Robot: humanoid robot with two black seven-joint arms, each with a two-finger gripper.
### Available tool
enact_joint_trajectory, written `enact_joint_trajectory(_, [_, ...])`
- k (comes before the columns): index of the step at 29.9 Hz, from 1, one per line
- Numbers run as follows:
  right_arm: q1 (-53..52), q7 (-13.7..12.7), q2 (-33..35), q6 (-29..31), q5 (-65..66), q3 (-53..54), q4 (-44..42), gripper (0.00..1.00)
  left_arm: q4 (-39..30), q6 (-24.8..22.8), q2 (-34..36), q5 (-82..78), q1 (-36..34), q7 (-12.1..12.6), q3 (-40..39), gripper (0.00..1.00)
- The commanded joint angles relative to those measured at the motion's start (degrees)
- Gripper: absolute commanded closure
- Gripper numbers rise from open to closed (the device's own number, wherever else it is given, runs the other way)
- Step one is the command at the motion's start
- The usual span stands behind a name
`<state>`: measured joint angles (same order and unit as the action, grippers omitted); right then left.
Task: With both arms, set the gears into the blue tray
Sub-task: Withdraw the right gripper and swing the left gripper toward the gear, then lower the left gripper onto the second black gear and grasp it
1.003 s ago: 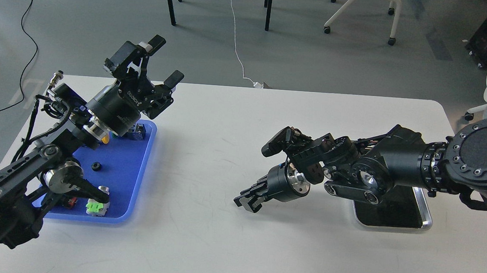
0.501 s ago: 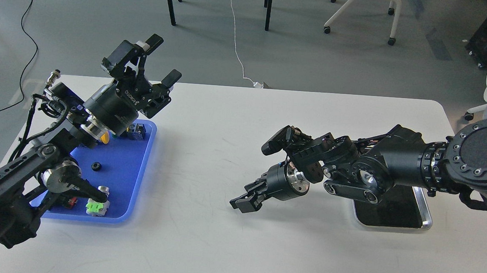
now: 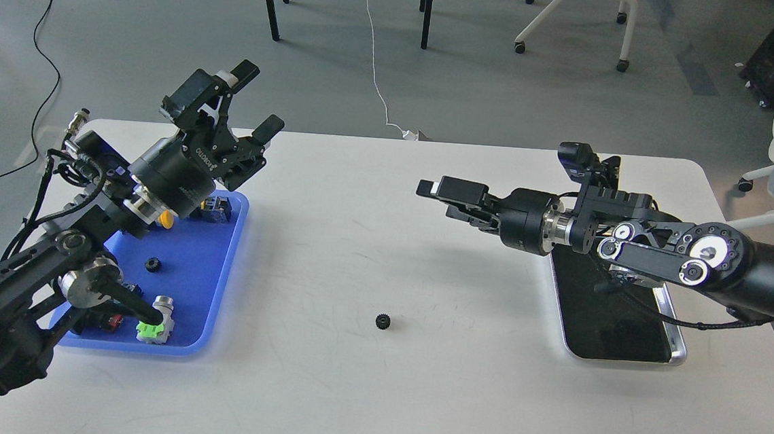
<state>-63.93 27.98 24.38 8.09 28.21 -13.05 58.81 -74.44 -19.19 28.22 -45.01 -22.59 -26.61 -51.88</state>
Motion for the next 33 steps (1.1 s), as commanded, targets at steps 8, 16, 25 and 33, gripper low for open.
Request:
enact_joint_trajectory(8, [23.8,0.0,3.1,2.9,-22.8,31.0,-0.4,0.04,-4.8,-0.4,2.8,-30.1,-0.7,-1.4,6.2,0.02])
enact_joint_trajectory(16, [28.2,0.0,7.1,5.6,-25.5,36.6,-0.5,0.04,-7.2,-0.2,3.2,-71.4,-7.3,-1.4,16.8,0.02])
enact_joint_trajectory(25, [29.9,0.0,10.6,7.3,-25.7,39.1,-0.3,0.04,-2.7,0.0,-1.7,-80.0,-20.1,-1.4,31.2,0.03])
enact_joint_trajectory(33, [32.4,0.0,12.1,11.2,-25.9,39.2,-1.3,0.04,4.8,0.1,-8.7,-80.0,-24.1,-1.4,36.1,0.04])
